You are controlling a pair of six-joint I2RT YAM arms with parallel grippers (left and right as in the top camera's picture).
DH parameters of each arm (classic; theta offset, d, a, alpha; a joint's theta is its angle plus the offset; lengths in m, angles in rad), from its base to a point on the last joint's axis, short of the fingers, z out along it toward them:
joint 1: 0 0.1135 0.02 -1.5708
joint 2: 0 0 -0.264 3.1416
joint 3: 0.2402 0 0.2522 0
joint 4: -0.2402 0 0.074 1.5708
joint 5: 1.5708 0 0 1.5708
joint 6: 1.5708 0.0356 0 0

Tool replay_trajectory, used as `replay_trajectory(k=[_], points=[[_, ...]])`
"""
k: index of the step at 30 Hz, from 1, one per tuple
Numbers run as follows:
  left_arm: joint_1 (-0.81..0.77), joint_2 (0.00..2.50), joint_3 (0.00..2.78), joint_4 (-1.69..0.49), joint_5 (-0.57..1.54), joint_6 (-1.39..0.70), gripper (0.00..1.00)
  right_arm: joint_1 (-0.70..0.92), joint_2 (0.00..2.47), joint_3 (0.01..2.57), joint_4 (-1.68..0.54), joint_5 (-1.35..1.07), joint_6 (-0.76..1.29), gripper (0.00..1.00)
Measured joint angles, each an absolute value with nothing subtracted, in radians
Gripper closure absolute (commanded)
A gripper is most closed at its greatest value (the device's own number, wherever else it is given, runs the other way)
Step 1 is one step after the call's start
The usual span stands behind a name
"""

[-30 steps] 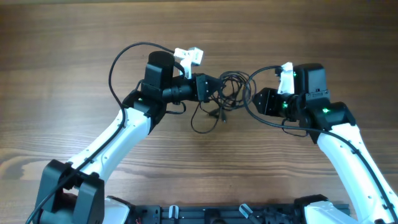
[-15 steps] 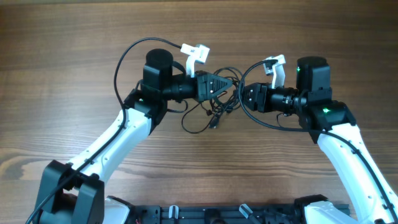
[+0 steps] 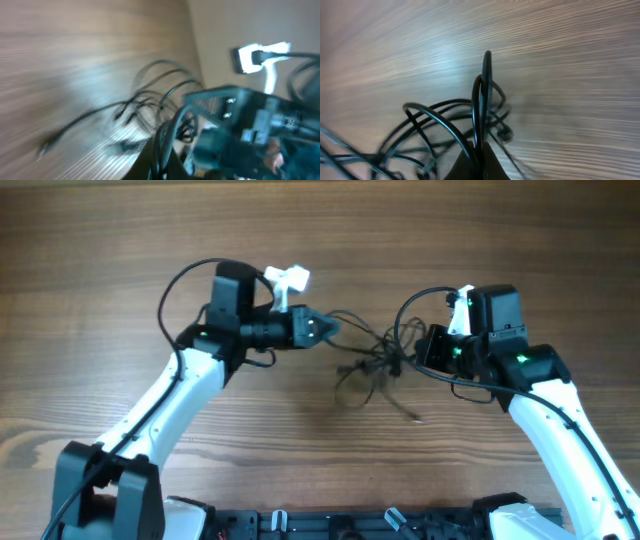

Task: Untangle cables

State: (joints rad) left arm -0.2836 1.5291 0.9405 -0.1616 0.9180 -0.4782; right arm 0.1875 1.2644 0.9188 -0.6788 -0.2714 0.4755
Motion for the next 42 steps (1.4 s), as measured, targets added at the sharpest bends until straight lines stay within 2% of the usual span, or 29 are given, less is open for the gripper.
replay_trajectory(k=[4,9,11,12,14,15,16,18,20,23,25,30,32,40,41,42], points=[[-0.167,1.529,0.94,-0.233,0.887,-0.407,0.96,0.189,1.264,0.919,-0.681,-0.109,0.476,0.96],[-0.044,1.529,0.94,-0.233,0.884,-0.396,0.96,0.141,1.264,0.919,-0.682,-0.066,0.532,0.95],[-0.012,1.529,0.94,-0.24,0.884,-0.393,0.92,0.108,1.264,0.919,-0.685,-0.066,0.576,0.8],[-0.002,1.529,0.94,-0.242,0.884,-0.393,0.85,0.102,1.264,0.919,-0.68,-0.066,0.587,0.75],[0.031,1.529,0.94,-0.24,0.859,-0.387,0.53,0.081,1.264,0.916,-0.617,-0.121,0.541,0.74],[0.04,1.529,0.94,-0.239,0.854,-0.384,0.41,0.073,1.264,0.915,-0.568,-0.234,0.443,0.74],[0.042,1.529,0.94,-0.243,0.85,-0.382,0.36,0.073,1.264,0.915,-0.538,-0.381,0.343,0.73],[0.035,1.529,0.94,-0.249,0.85,-0.384,0.36,0.076,1.264,0.915,-0.534,-0.579,0.234,0.59],[0.004,1.529,0.94,-0.259,0.85,-0.379,0.37,0.076,1.264,0.915,-0.538,-0.645,0.189,0.55],[-0.099,1.529,0.94,-0.26,0.828,-0.362,0.37,0.076,1.264,0.915,-0.584,-0.543,0.242,0.43],[-0.221,1.529,0.94,-0.262,0.693,-0.332,0.37,0.076,1.264,0.911,-0.612,-0.431,0.288,0.41],[-0.463,1.53,0.94,-0.276,0.291,-0.327,0.38,0.079,1.297,0.884,-0.599,-0.423,0.456,0.39],[-0.496,1.53,0.94,-0.3,0.204,-0.327,0.39,0.101,1.359,0.883,-0.532,-0.469,0.515,0.39],[-0.496,1.533,0.94,-0.361,0.124,-0.334,0.39,0.181,1.702,0.872,-0.189,-0.557,0.67,0.39],[-0.496,1.533,0.94,-0.362,0.124,-0.336,0.4,0.181,1.734,0.871,-0.094,-0.56,0.706,0.44],[-0.496,1.533,0.94,-0.363,0.123,-0.338,0.4,0.181,1.753,0.871,-0.041,-0.561,0.735,0.59]])
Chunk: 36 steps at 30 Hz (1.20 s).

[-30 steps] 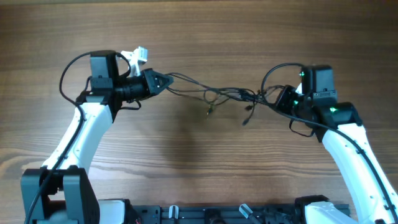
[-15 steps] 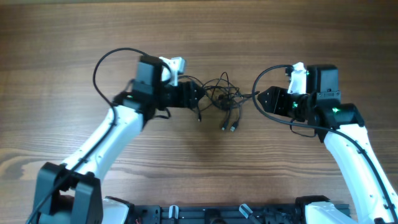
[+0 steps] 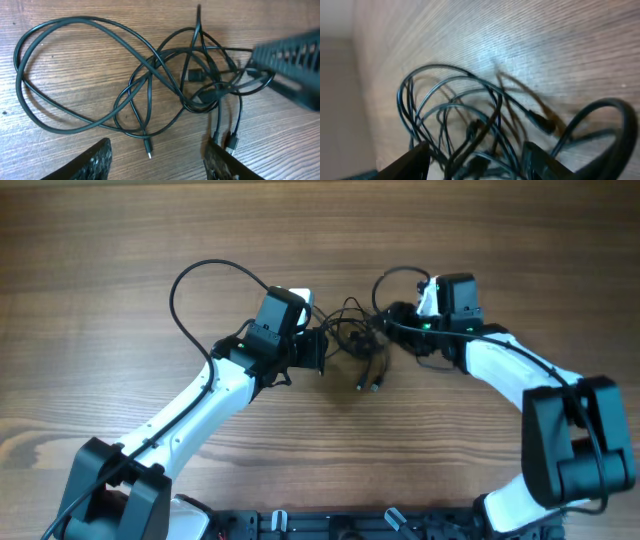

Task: Untangle cables

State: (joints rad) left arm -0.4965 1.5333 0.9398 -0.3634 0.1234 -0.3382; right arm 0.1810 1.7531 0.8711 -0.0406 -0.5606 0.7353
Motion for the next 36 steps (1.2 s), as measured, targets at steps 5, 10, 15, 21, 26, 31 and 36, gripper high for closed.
replay_trajectory(k=[5,10,15,21,26,31,36], points=[[-0.496,1.534,0.94,-0.363,0.124,-0.343,0.4,0.194,1.771,0.87,0.03,-0.519,0.886,0.78],[-0.496,1.534,0.94,-0.363,0.124,-0.343,0.4,0.269,1.771,0.87,0.022,-0.513,0.912,0.91],[-0.496,1.534,0.94,-0.368,0.124,-0.343,0.4,0.292,1.771,0.87,0.021,-0.528,0.866,0.96],[-0.496,1.534,0.94,-0.375,0.123,-0.343,0.37,0.289,1.731,1.03,-0.449,-0.592,0.441,0.96],[-0.496,1.534,0.94,-0.306,0.144,-0.35,0.27,0.286,1.469,1.406,-0.702,-0.676,0.149,0.96],[-0.496,1.537,0.939,-0.136,0.314,-0.353,0.32,0.286,1.322,1.459,-0.745,-0.742,0.102,0.96],[-0.478,1.537,0.939,-0.043,0.451,-0.389,0.2,0.284,1.33,1.459,-0.755,-0.784,0.104,0.96]])
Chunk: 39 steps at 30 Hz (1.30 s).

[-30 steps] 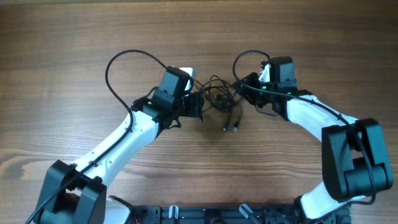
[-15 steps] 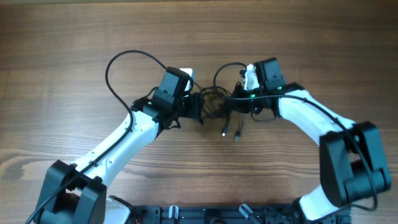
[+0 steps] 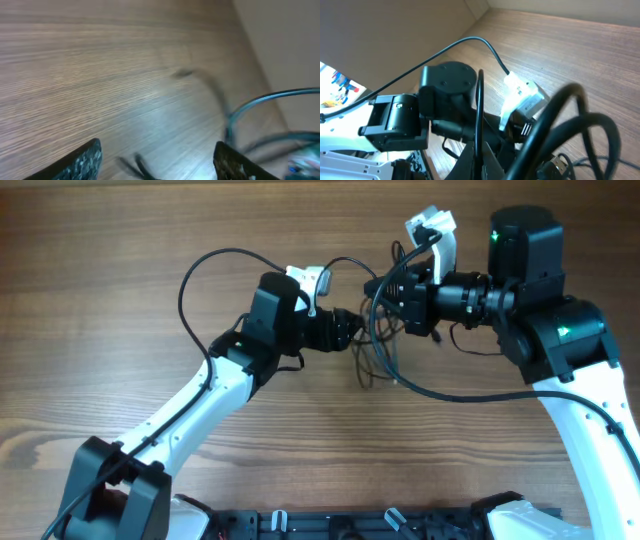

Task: Untangle cables

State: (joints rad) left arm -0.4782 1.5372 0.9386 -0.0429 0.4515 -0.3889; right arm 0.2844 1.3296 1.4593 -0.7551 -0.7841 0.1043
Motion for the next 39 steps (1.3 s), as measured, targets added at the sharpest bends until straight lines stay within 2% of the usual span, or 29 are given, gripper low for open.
replay_trajectory(k=[4,8,11,18,21,23,24,26,29,33,36,37,38,39], points=[[-0.442,1.538,0.938,0.096,0.735,-0.417,0.18,0.284,1.33,1.459,-0.755,-0.773,0.108,0.96],[-0.43,1.538,0.938,0.103,0.863,-0.438,0.2,0.284,1.33,1.459,-0.736,-0.817,0.108,0.96],[-0.43,1.538,0.938,0.105,0.818,-0.448,0.21,0.284,1.33,1.459,-0.699,-0.907,0.111,0.96],[-0.43,1.538,0.938,0.099,0.532,-0.456,0.21,0.284,1.33,1.459,-0.596,-1.187,0.112,0.96],[-0.429,1.538,0.938,0.144,0.482,-0.473,0.34,0.284,1.33,1.459,-0.59,-1.235,0.123,0.96],[-0.424,1.538,0.938,0.186,0.46,-0.481,0.59,0.284,1.33,1.459,-0.586,-1.264,0.13,0.96],[-0.415,1.538,0.938,0.192,0.452,-0.483,0.78,0.284,1.33,1.459,-0.579,-1.282,0.131,0.96],[-0.376,1.538,0.938,0.176,0.439,-0.499,0.95,0.284,1.33,1.459,-0.542,-1.312,0.134,0.96],[-0.285,1.538,0.941,0.075,0.427,-0.507,0.96,0.284,1.33,1.459,-0.489,-1.312,0.137,0.96],[-0.092,1.538,0.944,-0.123,0.427,-0.507,0.96,0.238,1.33,1.459,-0.509,-1.069,0.181,0.96],[0.031,1.538,0.944,-0.185,0.46,-0.498,0.96,0.18,1.332,1.458,-0.643,-0.771,0.225,0.96],[0.07,1.538,0.944,-0.191,0.482,-0.487,0.96,0.157,1.332,1.456,-0.718,-0.621,0.249,0.96],[0.098,1.538,0.944,-0.197,0.517,-0.477,0.96,0.133,1.332,1.452,-0.857,-0.345,0.297,0.96],[0.118,1.538,0.944,-0.199,0.553,-0.469,0.96,0.126,1.332,1.451,-0.891,-0.22,0.314,0.95]])
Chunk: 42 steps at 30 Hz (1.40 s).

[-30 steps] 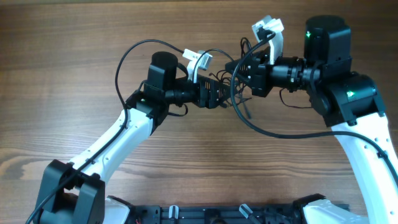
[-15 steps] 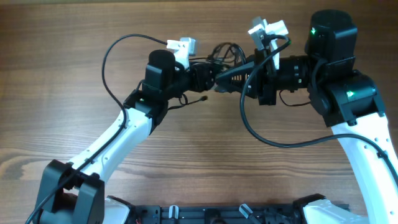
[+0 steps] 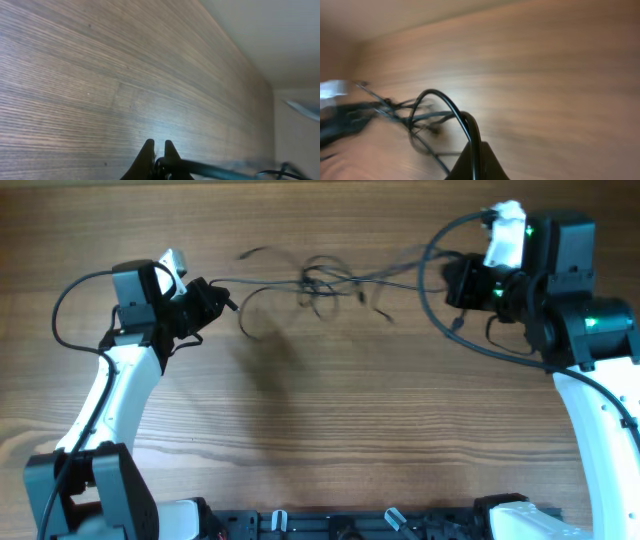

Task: Untangle cables

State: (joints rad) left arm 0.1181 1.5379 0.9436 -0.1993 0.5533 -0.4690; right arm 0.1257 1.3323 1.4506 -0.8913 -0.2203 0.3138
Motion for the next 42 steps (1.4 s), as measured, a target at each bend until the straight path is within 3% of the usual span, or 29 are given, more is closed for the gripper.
replay_trajectory(k=[4,10,20,27,29,31,32,35,38,42], points=[[0.163,1.538,0.944,-0.233,0.61,-0.464,0.96,0.114,1.332,1.452,-1.026,0.171,0.336,0.91],[0.18,1.534,0.944,-0.268,0.612,-0.427,0.96,0.103,1.37,1.452,-1.105,0.385,0.336,0.91],[0.564,1.317,0.943,-0.284,0.612,-0.405,0.96,-0.112,1.42,1.452,-1.137,0.306,0.348,0.93],[0.696,1.316,0.942,-0.326,0.539,-0.433,0.96,-0.152,1.42,1.452,-1.144,0.202,0.339,0.93],[0.722,1.316,0.942,-0.348,0.505,-0.496,0.86,-0.152,1.42,1.452,-1.135,0.123,0.332,0.92],[0.719,1.316,0.942,-0.336,0.52,-0.539,0.5,-0.168,1.42,1.451,-1.084,-0.19,0.144,0.88],[0.693,1.316,0.942,-0.333,0.545,-0.547,0.37,-0.171,1.42,1.451,-1.084,-0.294,0.088,0.86],[0.514,1.316,0.942,-0.357,0.606,-0.495,0.33,-0.166,1.42,1.452,-1.083,-0.651,-0.099,0.86],[0.307,1.316,0.942,-0.393,0.612,-0.4,0.33,-0.153,1.42,1.452,-1.093,-0.719,-0.156,0.82],[0.047,1.325,0.942,-0.391,0.519,-0.364,0.3,-0.151,1.42,1.452,-1.109,-0.606,-0.109,0.57]])
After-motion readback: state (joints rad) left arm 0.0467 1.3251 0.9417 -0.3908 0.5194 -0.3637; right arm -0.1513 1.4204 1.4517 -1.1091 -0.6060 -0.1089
